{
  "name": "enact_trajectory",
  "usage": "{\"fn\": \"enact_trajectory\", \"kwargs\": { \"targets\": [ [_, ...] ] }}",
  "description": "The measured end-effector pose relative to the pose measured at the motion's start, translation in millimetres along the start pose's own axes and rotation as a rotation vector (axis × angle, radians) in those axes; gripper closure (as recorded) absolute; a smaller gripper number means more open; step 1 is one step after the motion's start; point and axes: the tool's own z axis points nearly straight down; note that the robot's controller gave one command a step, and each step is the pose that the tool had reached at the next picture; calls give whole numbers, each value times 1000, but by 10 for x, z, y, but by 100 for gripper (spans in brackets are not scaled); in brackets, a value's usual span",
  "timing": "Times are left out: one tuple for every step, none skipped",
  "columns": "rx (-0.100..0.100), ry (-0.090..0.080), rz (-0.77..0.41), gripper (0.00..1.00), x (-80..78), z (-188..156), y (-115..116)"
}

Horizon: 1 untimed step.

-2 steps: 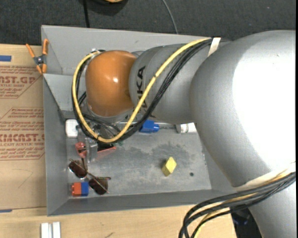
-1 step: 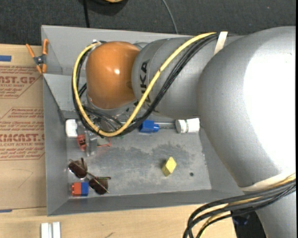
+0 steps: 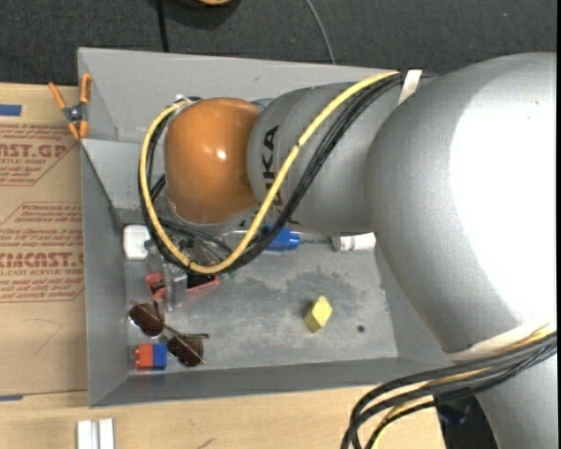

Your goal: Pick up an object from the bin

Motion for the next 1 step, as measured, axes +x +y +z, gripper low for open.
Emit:
{"fn": "enact_trajectory", "kwargs": {
  "targets": [
    [0, -9, -21, 100, -83, -250, 9]
  ]
}}
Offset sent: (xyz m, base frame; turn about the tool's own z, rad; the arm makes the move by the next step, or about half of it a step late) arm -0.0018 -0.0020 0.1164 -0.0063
